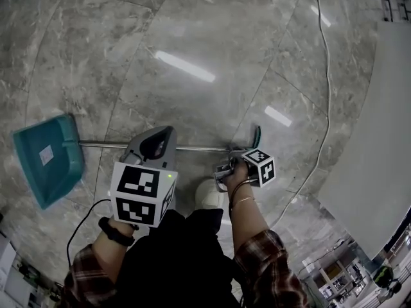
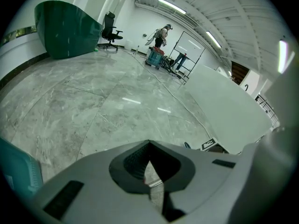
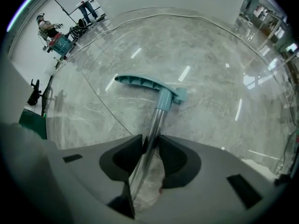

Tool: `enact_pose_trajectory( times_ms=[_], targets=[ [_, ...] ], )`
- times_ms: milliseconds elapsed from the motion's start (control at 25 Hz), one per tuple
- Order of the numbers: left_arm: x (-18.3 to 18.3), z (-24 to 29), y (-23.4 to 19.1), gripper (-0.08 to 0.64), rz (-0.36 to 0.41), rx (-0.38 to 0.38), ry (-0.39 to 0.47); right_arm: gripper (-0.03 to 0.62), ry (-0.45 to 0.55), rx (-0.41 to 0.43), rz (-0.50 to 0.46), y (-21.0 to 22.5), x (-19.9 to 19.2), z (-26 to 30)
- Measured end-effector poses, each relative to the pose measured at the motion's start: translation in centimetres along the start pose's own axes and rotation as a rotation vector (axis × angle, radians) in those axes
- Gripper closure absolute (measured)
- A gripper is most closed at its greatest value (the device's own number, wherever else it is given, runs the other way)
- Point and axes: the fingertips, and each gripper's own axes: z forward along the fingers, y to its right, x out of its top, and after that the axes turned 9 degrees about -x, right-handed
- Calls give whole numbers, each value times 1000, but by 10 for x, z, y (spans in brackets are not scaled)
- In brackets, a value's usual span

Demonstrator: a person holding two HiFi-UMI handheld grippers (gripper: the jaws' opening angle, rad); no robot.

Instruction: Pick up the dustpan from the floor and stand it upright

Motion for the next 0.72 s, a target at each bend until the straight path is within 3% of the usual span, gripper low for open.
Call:
enact_pose_trajectory(
  times_ms=[240, 360, 520, 720],
  targets=[
    [6, -8, -1, 559, -5, 18, 12, 483, 7, 61, 37, -3, 2, -11],
    [9, -20, 6, 558, 14, 32, 7, 495, 32, 98, 104, -9, 5, -34],
    [19, -44, 39, 558, 89, 28, -6, 510, 85, 146, 175, -20, 18, -80],
    [43, -84, 81, 558, 53, -3, 12, 512, 149, 195, 150, -42, 37, -155]
  ],
)
